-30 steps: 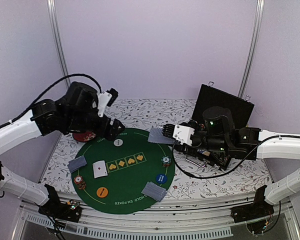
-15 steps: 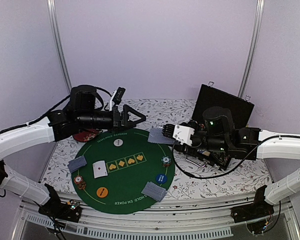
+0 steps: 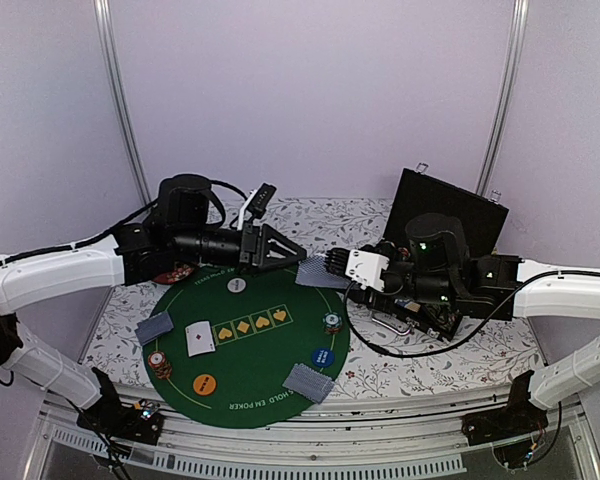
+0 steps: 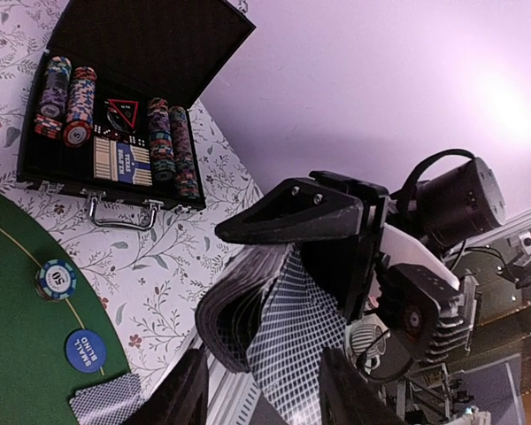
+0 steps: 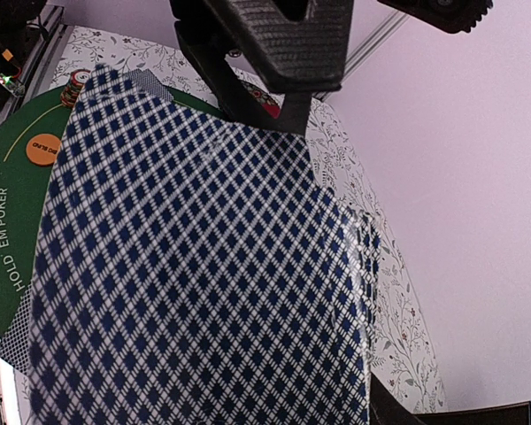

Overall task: Distribute texas hold em gaming equipment
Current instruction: Pick up the poker card from the face-down deck piles, then flop the poker card into the community card area.

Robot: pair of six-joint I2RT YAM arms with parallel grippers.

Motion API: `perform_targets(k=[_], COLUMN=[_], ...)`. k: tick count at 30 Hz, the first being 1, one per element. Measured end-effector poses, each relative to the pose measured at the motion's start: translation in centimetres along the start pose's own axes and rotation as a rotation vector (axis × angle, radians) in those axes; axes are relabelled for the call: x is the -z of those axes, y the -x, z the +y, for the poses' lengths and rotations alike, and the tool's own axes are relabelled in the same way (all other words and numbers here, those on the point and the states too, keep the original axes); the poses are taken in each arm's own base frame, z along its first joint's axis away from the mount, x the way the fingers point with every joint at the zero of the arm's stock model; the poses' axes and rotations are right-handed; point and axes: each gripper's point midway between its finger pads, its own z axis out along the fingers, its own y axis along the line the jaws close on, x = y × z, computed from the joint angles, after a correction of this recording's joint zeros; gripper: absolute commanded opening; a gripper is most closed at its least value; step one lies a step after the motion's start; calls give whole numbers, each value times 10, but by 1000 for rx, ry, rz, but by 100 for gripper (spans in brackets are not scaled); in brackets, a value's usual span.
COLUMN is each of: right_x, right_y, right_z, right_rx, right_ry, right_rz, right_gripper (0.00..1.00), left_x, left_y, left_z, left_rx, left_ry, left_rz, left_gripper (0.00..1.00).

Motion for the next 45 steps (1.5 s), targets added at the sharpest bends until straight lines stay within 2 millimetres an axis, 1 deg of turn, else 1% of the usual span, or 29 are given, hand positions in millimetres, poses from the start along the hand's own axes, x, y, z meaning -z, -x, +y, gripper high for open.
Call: perform_targets(k=[5,7,12,14,23,28,30,33,36,38,39,41,42,43,45], right_x=[0,0,0,0,0,0,0,0,0,0,0,0,0,0,0], right_y=[0,0,0,0,0,0,0,0,0,0,0,0,0,0,-1], right_z=[0,0,0,0,0,0,0,0,0,0,0,0,0,0,0], right_rx=[0,0,0,0,0,0,0,0,0,0,0,0,0,1,1], right_ry=[0,0,0,0,0,-1,-1,-1,0,0,0,0,0,0,1], right_rz=[0,0,0,0,0,0,0,0,1,1,1,2,2,2,2], right_gripper=[46,46,46,46,46,46,46,46,46,46,46,46,46,46,46], left_x=[-3,-5,-9,-10,-8,0,9,33,70,95,108,128,135,144,151], left_y=[-1,-1,-3,-3,2,3,8,25,47,59,66,75,76,77,72], left_z=[-4,-5,-5,-6,-18,-24,-31,-51,-73,-80,-80,-69,-57,-40,-1], left_rx=[-7,-12,-18,-20,-64,-106,-138,-216,-293,-329,-342,-351,-349,-345,-338], left_ry=[-15,-21,-26,-29,-48,-36,-24,14,78,153,212,342,423,528,713], left_rz=[14,20,35,39,43,28,9,-65,-174,-241,-280,-332,-341,-347,-313], left_gripper=[29,26,9,1,0,0,0,0,0,0,0,0,0,0,0])
